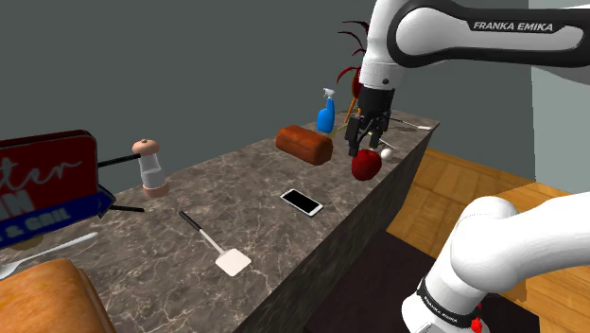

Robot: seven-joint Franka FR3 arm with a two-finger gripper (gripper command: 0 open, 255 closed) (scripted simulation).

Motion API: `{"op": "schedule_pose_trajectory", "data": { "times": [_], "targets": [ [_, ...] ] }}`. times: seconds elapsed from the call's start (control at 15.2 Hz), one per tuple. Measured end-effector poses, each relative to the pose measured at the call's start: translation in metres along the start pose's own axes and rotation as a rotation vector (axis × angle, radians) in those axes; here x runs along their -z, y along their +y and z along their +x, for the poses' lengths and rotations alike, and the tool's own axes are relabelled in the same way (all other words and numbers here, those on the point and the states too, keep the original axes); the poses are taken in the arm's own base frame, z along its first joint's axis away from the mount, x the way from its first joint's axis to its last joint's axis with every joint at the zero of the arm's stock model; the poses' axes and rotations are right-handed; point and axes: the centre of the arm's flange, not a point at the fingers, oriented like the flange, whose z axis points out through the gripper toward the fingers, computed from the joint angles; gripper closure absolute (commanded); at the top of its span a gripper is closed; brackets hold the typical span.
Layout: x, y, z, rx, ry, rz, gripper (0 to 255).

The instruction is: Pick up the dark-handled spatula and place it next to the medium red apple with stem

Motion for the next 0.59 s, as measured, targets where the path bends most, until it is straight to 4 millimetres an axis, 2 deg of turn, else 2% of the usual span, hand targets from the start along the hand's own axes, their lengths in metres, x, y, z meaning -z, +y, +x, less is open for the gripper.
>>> {"op": "schedule_pose_trajectory", "data": {
  "times": [0.2, 0.59],
  "targets": [
    [-0.007, -0.012, 0.007, 0.005, 0.003, -0.001, 0],
    [-0.041, -0.071, 0.037, 0.028, 0.019, -0.003, 0]
  ]
}}
